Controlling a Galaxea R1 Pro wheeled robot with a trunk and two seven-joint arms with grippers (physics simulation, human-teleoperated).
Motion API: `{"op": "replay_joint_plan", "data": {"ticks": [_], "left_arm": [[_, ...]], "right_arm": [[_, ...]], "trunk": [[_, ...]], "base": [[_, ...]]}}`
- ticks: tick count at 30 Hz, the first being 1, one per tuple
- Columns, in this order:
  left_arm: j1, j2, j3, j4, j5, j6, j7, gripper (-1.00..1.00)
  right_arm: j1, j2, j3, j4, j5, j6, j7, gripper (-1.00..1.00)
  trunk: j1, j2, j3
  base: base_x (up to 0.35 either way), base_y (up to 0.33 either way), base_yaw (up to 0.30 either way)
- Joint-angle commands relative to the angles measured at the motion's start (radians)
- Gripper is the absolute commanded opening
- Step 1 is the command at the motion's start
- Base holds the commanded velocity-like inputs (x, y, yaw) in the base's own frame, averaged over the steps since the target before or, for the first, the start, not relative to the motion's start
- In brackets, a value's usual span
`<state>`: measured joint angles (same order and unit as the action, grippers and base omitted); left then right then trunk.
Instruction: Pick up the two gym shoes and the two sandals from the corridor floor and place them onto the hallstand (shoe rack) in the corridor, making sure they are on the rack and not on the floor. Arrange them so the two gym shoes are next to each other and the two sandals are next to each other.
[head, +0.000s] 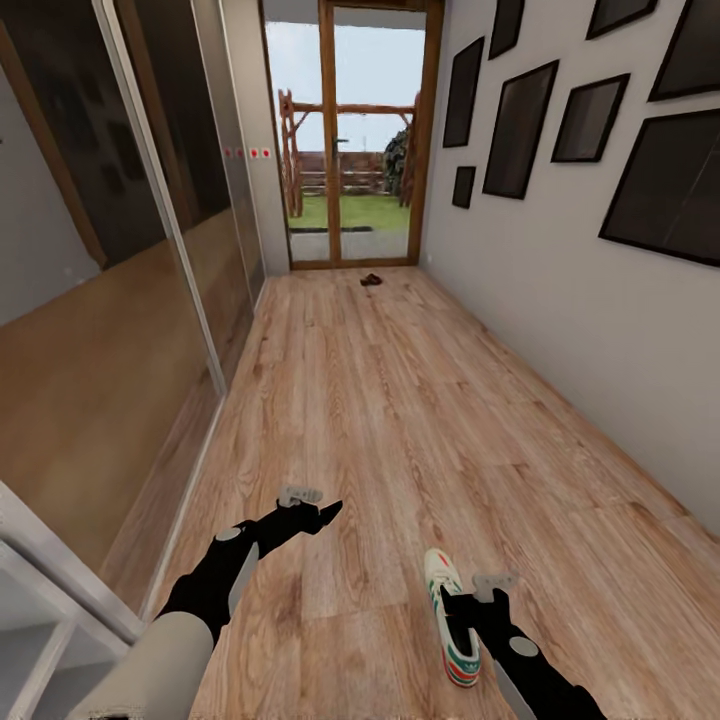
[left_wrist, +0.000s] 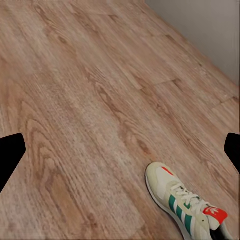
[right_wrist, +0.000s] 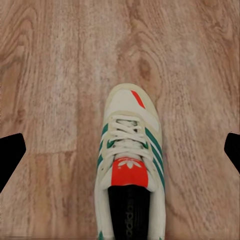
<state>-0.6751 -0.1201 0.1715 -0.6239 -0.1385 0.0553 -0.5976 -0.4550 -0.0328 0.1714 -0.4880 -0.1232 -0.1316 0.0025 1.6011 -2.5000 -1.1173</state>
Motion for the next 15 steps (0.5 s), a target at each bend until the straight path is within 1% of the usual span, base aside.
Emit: {"op": "replay_joint_plan", "data": {"ticks": [1,4,10,15], "left_arm": [[-0.006,-0.003,0.008,-0.002,-0.009,0.011,-0.008,1.0],[-0.021,-0.007,0.006,-0.001,-0.009,0.037,-0.011,1.0],[-0.023,-0.008,0.003,0.0,-0.01,0.039,-0.014,1.0],[-0.036,-0.017,-0.013,-0.018,-0.008,0.044,-0.01,1.0]], "right_arm": [[-0.001,-0.001,0.006,0.001,-0.011,-0.004,0.001,1.0],[-0.001,-0.001,0.005,0.002,-0.012,-0.004,0.001,1.0],[-0.001,-0.001,0.005,0.001,-0.012,-0.003,0.001,1.0],[-0.001,-0.001,0.005,0.0,-0.013,-0.003,0.001,1.0]], "trunk": [[0.0,-0.001,-0.006],[0.002,-0.001,-0.022],[0.004,-0.003,-0.054],[0.006,-0.004,-0.082]], "base": [[0.0,0.0,0.097],[0.0,0.0,0.076],[0.0,0.0,0.02],[0.0,0.0,0.003]]}}
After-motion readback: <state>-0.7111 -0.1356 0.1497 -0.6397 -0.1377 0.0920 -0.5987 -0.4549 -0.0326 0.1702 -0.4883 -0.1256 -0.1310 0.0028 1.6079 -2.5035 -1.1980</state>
